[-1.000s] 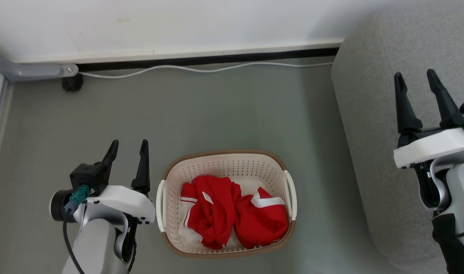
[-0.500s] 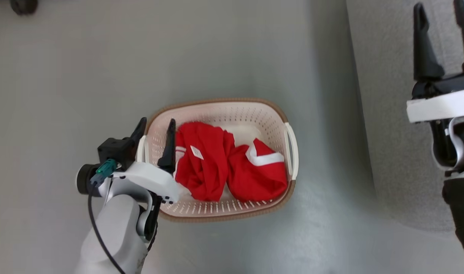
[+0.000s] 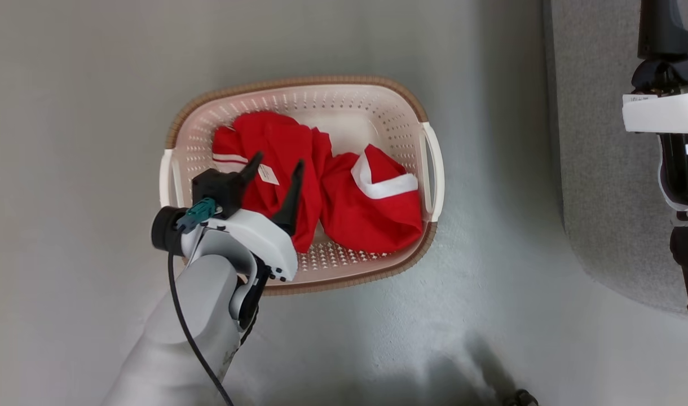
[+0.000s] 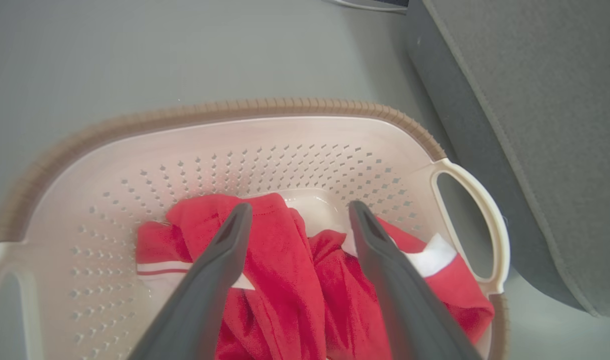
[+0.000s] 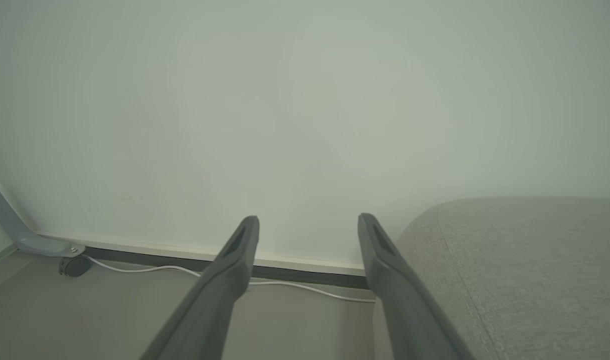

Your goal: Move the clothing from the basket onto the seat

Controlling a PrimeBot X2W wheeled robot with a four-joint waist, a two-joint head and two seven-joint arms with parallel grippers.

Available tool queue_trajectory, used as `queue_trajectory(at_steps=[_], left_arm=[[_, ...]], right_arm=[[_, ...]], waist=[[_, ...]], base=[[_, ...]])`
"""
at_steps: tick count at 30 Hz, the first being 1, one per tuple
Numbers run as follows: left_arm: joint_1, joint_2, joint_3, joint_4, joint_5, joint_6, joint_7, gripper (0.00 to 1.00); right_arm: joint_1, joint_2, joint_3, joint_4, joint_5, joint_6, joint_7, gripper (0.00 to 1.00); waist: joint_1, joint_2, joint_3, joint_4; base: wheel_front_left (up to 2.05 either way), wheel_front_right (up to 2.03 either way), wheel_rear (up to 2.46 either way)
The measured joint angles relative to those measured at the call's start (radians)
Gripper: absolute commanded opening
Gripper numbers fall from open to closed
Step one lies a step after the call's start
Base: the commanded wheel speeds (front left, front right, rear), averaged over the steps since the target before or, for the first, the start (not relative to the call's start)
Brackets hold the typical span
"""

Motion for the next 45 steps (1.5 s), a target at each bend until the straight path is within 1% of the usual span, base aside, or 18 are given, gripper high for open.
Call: queue_trajectory(at_steps=[2, 6, 15, 20, 22, 24, 29, 33, 36, 40, 45], left_arm=[[-0.023, 0.002, -0.045, 0.026, -0.038, -0.026, 0.0, 1.0], [-0.057, 0.003, -0.151, 0.075, -0.098, -0.064, -0.001, 1.0], [-0.12, 0.006, -0.303, 0.154, -0.205, -0.064, -0.001, 1.0], [-0.158, 0.007, -0.334, 0.194, -0.215, 0.023, -0.001, 1.0], [-0.177, 0.006, -0.345, 0.234, -0.215, 0.055, -0.001, 1.0], [-0.187, 0.006, -0.356, 0.273, -0.221, 0.072, -0.001, 1.0], [-0.213, 0.006, -0.384, 0.363, -0.27, 0.094, 0.017, 1.0], [-0.249, 0.0, -0.388, 0.384, -0.323, 0.111, 0.037, 1.0], [-0.27, -0.001, -0.404, 0.399, -0.344, 0.119, 0.058, 1.0], [-0.293, -0.003, -0.428, 0.425, -0.357, 0.142, 0.099, 1.0], [-0.308, -0.001, -0.434, 0.43, -0.398, 0.145, 0.11, 1.0]], right_arm=[[-0.008, 0.0, 0.002, -0.006, 0.0, 0.0, 0.0, 1.0], [-0.018, 0.002, 0.006, -0.012, 0.011, 0.0, 0.0, 1.0], [-0.019, 0.02, 0.006, -0.012, 0.014, 0.0, 0.0, 1.0], [-0.019, 0.021, 0.004, -0.012, 0.014, 0.0, 0.0, 1.0], [-0.019, 0.02, 0.003, -0.012, 0.014, 0.0, 0.0, 1.0], [-0.019, 0.02, 0.002, -0.012, 0.016, 0.0, 0.0, 1.0], [-0.022, 0.021, 0.001, -0.012, 0.018, 0.0, 0.0, 1.0], [-0.024, 0.021, 0.0, -0.013, 0.02, 0.0, 0.0, 1.0], [-0.024, 0.021, -0.001, -0.017, 0.021, 0.0, 0.0, 1.0], [-0.024, 0.02, -0.003, -0.021, 0.021, 0.0, 0.0, 1.0], [-0.025, 0.02, -0.004, -0.024, 0.024, 0.0, 0.0, 1.0]], waist=[[0.0, 0.0, 0.023, -0.007], [0.0, 0.0, 0.053, -0.022], [0.0001, 0.0, 0.081, -0.05], [0.0, 0.0, 0.087, -0.05], [0.0, 0.0, 0.093, -0.049], [0.0, 0.0, 0.099, -0.05], [0.0, 0.0, 0.119, -0.056], [0.0, 0.0, 0.139, -0.062], [0.0, 0.0, 0.155, -0.066], [0.0, 0.0, 0.173, -0.07], [0.0, 0.0, 0.185, -0.072]], base=[[0.0, 0.0, 0.0], [0.0, 0.0, 0.0], [0.0, 0.0, 0.0], [0.0, 0.0, 0.0], [0.0, 0.0, 0.0], [0.0, 0.0, 0.0], [0.0, 0.0, 0.0], [0.0, 0.0, 0.0], [0.0, 0.0, 0.0], [0.0, 0.0, 0.0], [0.0, 0.0, 0.0]])
